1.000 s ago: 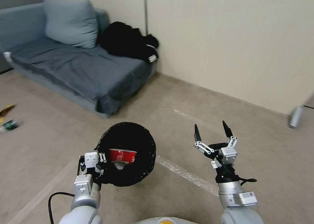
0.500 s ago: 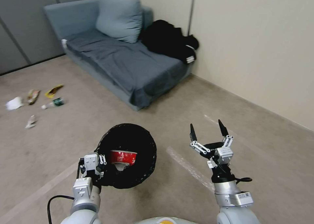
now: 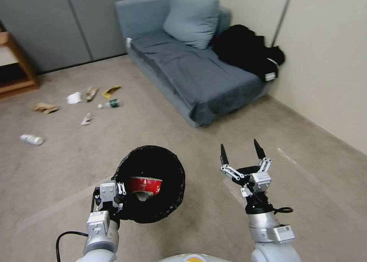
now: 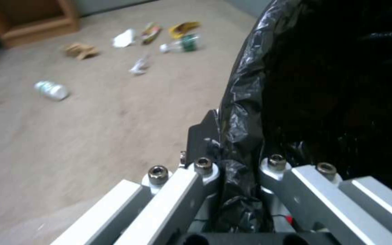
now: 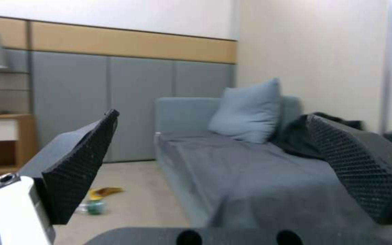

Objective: Pick up the trash bin, then pick up the garbage from the floor and place it into the trash bin.

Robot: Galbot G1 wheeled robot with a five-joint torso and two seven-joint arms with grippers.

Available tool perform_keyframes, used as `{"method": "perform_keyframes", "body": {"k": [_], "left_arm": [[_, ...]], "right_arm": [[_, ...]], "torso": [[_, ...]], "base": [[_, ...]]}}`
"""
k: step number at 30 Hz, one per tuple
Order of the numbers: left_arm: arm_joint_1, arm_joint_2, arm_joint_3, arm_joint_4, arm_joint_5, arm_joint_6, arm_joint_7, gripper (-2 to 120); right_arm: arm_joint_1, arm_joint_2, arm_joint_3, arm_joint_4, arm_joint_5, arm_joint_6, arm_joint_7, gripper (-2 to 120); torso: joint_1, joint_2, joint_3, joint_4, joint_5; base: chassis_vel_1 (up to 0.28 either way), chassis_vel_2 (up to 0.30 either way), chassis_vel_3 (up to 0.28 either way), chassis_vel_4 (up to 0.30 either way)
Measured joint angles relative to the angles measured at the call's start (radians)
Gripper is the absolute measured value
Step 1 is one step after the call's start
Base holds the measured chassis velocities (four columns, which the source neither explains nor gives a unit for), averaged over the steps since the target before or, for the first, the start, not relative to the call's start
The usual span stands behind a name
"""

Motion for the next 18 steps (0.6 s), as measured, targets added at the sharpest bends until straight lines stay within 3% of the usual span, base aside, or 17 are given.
{"method": "perform_keyframes", "body": {"k": [18], "left_arm": [[0.013, 0.003, -0.012, -0.018, -0.001, -0.006, 0.0, 3]], "right_arm": [[0.008, -0.008, 0.001, 0.018, -0.004, -0.013, -0.012, 100]], "torso": [[0.0, 0.0, 0.0, 0.0, -0.0001]], "base": [[0.122, 0.128, 0.125, 0.12]]}}
